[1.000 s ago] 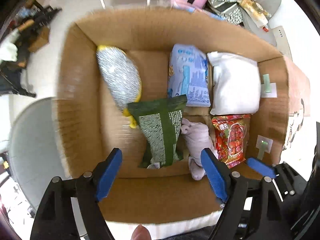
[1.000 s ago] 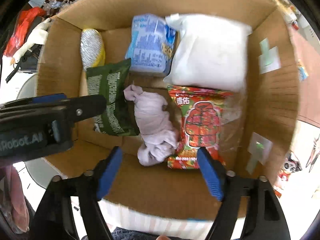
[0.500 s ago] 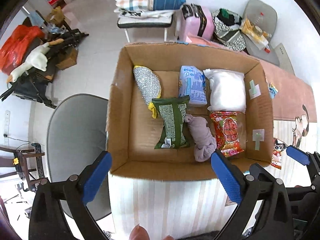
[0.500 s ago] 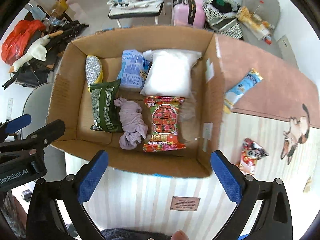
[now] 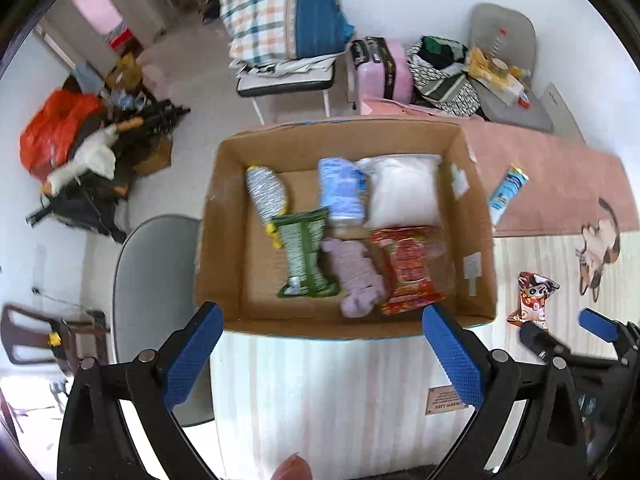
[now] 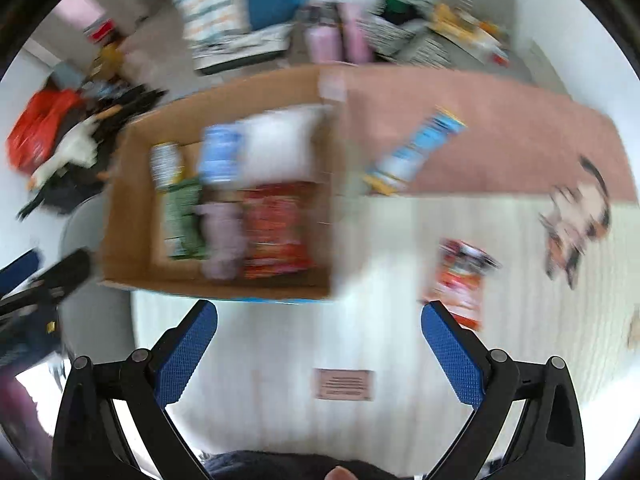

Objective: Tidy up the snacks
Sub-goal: 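Grasp the orange panda snack bag with right tool while left grasps blue tube, then carry the orange bag into the box with right tool while left places blue tube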

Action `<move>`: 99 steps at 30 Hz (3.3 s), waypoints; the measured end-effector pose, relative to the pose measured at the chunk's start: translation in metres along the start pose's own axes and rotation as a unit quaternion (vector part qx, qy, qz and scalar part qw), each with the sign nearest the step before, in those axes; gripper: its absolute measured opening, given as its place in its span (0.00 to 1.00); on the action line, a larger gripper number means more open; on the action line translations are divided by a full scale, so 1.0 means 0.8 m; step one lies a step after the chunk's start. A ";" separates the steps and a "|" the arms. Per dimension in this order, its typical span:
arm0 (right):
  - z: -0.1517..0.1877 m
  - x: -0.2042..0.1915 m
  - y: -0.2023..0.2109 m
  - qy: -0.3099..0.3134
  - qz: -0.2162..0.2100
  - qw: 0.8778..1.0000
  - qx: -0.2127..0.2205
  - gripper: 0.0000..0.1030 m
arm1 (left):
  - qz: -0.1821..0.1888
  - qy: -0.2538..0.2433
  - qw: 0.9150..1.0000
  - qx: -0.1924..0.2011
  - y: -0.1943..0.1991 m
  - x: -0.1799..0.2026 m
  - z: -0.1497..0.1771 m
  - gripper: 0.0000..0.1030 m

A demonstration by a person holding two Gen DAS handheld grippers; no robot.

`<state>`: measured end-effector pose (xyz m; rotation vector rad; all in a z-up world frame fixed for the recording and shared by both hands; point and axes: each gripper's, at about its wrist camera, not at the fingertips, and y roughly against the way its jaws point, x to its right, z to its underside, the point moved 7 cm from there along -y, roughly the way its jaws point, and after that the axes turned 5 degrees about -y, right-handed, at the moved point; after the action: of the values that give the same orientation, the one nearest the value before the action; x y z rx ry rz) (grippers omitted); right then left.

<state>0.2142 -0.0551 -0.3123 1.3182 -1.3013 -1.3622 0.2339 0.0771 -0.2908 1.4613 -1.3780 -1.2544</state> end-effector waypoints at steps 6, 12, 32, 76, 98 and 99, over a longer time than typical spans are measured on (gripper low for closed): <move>0.002 0.136 -0.082 -0.097 0.041 0.993 -0.061 1.00 | -0.014 -0.044 0.998 -0.029 -0.042 0.101 -0.024 0.99; 0.005 0.181 -0.170 -0.127 0.030 0.984 -0.123 0.92 | -0.040 -0.088 0.994 -0.055 -0.078 0.171 -0.038 0.99; -0.038 0.300 -0.167 -0.173 -0.011 0.978 -0.114 0.51 | -0.015 -0.249 0.961 -0.116 -0.219 0.340 -0.195 0.97; -0.110 0.065 0.031 0.003 -0.085 0.996 -0.016 0.51 | 0.129 0.004 0.989 -0.078 -0.052 0.054 -0.139 0.14; -0.085 -0.094 -0.142 0.115 0.099 0.982 -0.109 0.57 | 0.084 0.093 0.964 -0.233 -0.245 -0.144 -0.031 0.29; -0.084 -0.096 -0.147 0.114 0.097 0.982 -0.114 0.62 | 0.088 0.093 0.963 -0.236 -0.248 -0.143 -0.029 0.32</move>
<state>0.3015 0.0267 -0.4116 1.1229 -1.0546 -1.1494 0.3125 0.2147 -0.4578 1.0705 -0.9738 -1.1942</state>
